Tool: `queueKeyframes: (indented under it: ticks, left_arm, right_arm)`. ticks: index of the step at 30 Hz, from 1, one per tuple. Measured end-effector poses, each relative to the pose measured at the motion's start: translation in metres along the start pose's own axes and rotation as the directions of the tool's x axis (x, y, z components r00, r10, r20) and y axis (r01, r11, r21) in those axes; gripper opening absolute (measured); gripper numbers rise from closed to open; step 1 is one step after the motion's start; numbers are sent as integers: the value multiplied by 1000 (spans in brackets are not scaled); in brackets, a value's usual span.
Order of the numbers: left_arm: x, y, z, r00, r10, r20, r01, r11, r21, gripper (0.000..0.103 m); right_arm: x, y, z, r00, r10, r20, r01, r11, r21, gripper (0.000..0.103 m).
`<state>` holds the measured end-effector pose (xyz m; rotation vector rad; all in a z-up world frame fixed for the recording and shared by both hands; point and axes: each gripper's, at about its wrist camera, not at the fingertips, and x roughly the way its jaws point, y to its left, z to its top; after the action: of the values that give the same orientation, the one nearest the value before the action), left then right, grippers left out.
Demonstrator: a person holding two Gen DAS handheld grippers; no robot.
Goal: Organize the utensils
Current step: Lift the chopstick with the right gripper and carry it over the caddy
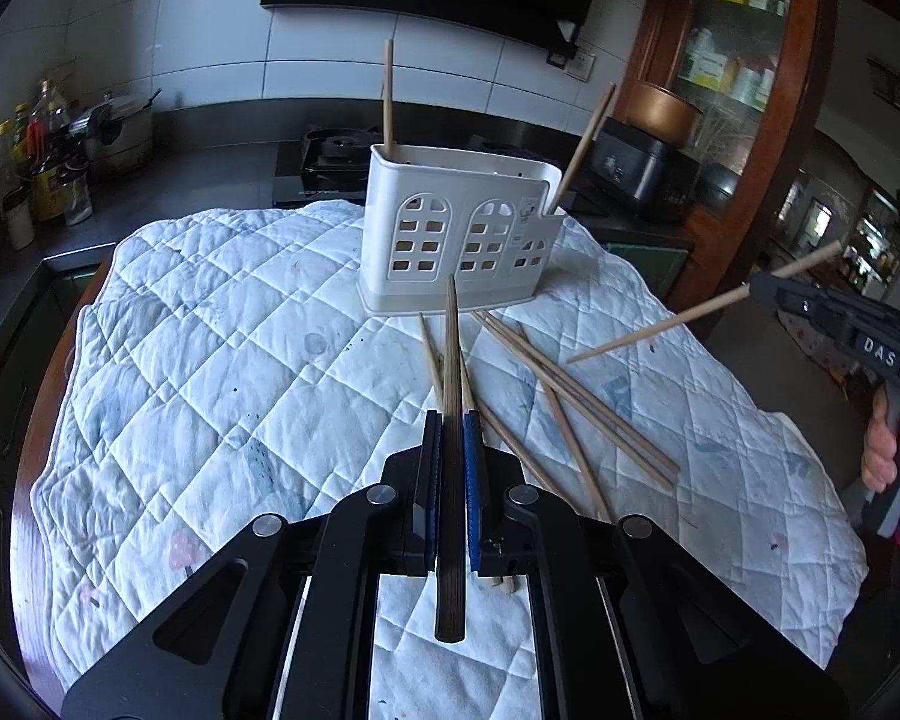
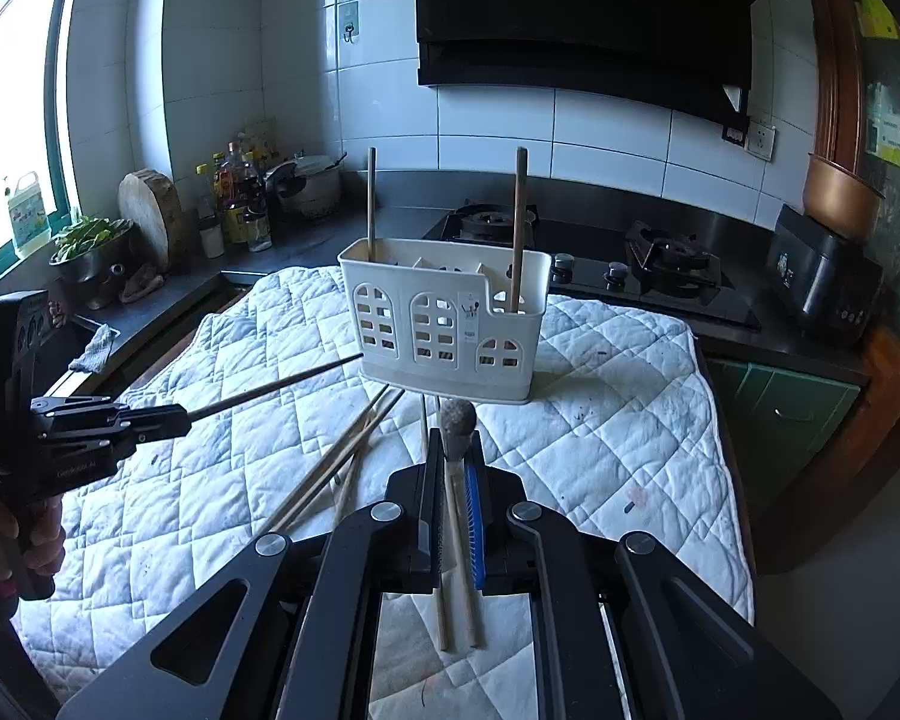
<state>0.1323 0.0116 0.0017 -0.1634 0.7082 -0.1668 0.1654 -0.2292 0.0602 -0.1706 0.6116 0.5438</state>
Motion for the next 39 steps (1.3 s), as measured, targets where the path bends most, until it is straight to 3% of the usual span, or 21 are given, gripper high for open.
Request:
queueKeyframes:
  ticks: [5,10,20,25,39]
  left_arm:
    - [-4,2,1,1000,20,-15,-19,999,39,6]
    - [-1,13,1,998,-40,-45,39,999,-22,6]
    - [19,12,-14,993,10,-117,-6,999,33,6]
    - [15,8,-15,995,33,-91,-28,998,54,6]
    - [-10,7,27,1000,-20,-12,20,998,65,6]
  right_arm:
    - [-5,8,13,1000,6,18,-6,1000,-18,7]
    - [-1,17,14,1000,18,7,-18,999,-36,7]
    - [7,22,3,999,30,-26,-31,999,-40,7]
    - [7,22,4,999,29,-22,-29,999,-41,7]
    - [1,22,48,1000,25,8,-24,998,-57,7]
